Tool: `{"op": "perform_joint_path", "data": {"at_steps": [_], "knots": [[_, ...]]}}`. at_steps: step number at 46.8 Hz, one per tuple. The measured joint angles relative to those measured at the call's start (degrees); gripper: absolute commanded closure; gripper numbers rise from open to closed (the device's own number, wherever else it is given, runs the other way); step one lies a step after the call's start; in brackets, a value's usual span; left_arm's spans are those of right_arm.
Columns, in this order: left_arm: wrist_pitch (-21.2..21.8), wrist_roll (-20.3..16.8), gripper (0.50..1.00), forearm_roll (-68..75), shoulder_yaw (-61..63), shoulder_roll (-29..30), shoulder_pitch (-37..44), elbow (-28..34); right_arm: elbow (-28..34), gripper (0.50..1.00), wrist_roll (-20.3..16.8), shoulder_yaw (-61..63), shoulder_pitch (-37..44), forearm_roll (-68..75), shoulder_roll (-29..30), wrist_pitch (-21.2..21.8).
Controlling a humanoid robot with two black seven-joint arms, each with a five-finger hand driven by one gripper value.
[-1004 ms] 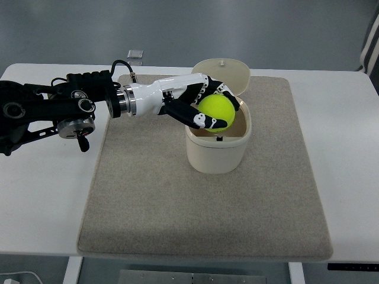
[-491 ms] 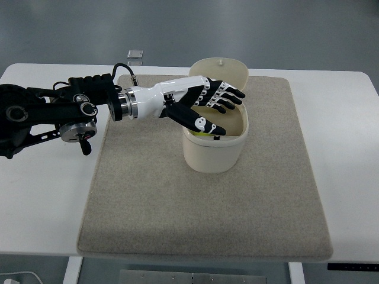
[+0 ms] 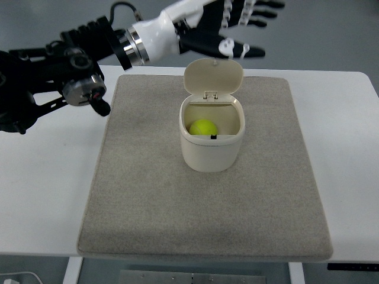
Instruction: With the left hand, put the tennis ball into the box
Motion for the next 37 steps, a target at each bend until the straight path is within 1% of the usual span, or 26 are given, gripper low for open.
{"op": "perform_joint_path", "data": {"at_steps": [4,7,11,16,20,24,30,37], "knots": [[0.4,0.0,0.626,-1.1,-9.3,-3.1,4.2,7.6,0.0,0.562,0.0,0.0,0.0,0.0,0.0,0.0],[-0.5,0.0,0.626,-3.5,-14.6,-4.8,7.2,15.1,0.0,0.562,0.0,0.0,0.0,0.0,0.0,0.0],[-4.4,-0.5,0.626,-8.9,-19.1,-7.6,10.1,25.6,0.0,0.562,0.0,0.0,0.0,0.0,0.0,0.0],[-9.6,-1.1,0.624,-16.2,-21.9,-11.7,12.5,38.6,0.0,0.562,0.0,0.0,0.0,0.0,0.0,0.0],[-12.5,-1.1,0.621,-19.6,-22.3,-14.0,14.0,45.7,0.0,0.562,0.0,0.0,0.0,0.0,0.0,0.0],[-14.3,-1.2,0.621,-20.6,-22.4,-16.0,16.1,49.0,0.0,0.562,0.0,0.0,0.0,0.0,0.0,0.0],[-15.3,-1.5,0.621,-20.7,-22.3,-18.0,18.4,50.4,0.0,0.562,0.0,0.0,0.0,0.0,0.0,0.0],[-19.5,-2.4,0.621,-20.7,-22.4,-20.7,19.5,55.0,0.0,0.562,0.0,0.1,0.0,0.0,0.0,0.0]]}}
